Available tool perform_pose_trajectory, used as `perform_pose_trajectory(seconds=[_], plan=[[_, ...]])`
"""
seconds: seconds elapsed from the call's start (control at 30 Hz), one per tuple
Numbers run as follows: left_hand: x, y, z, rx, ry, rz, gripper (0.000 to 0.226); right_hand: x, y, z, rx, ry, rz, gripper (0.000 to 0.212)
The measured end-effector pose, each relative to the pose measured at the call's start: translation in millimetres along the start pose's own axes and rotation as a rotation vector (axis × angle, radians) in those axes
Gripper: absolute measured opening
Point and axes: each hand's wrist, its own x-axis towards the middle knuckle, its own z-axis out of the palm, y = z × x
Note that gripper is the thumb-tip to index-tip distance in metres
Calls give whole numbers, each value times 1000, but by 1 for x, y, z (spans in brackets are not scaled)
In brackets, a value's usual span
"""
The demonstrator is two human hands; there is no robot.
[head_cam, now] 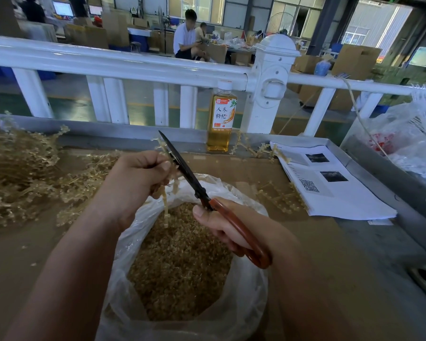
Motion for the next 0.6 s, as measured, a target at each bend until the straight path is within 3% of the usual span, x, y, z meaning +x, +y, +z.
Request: perform_pose_trajectory(seconds=[0.37,0.6], plan=[[3,-5,4,-9,-84,9,15,3,1,1,15,47,-4,33],[2,-3,4,-85,-98,-10,20,5,4,4,66,62,8,32]])
